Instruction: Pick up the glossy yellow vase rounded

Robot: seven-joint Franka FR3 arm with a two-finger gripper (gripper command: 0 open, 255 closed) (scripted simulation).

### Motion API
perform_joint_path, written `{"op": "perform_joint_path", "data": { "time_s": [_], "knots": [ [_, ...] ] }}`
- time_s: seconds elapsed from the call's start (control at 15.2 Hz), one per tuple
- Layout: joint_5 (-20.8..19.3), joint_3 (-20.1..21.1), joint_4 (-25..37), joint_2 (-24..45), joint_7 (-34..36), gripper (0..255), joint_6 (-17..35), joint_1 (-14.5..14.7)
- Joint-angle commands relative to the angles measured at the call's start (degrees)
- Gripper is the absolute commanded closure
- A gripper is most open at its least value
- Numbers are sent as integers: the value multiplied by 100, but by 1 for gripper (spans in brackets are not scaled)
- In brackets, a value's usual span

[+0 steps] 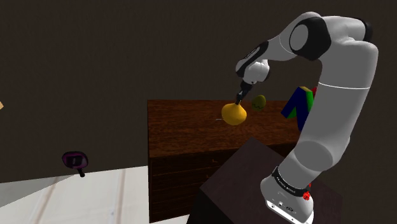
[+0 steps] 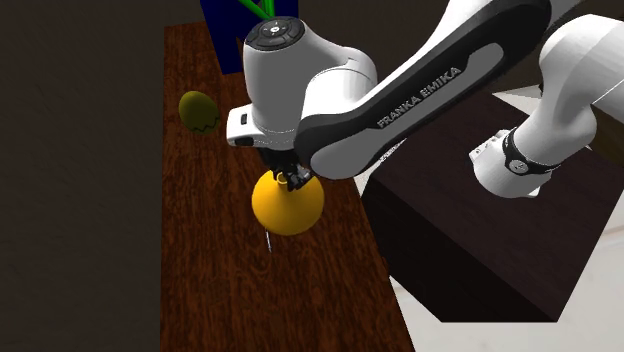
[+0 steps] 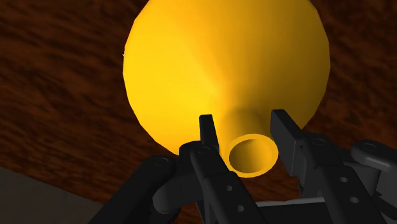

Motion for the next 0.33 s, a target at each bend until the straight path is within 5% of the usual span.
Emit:
{"op": "perform_joint_path", "data": {
  "time_s": [0.0, 0.26],
  "knots": [
    [-121, -63, 28, -121, 90, 255, -124, 48],
    [-248, -124, 49, -252, 182, 255, -251, 94]
  ]
}}
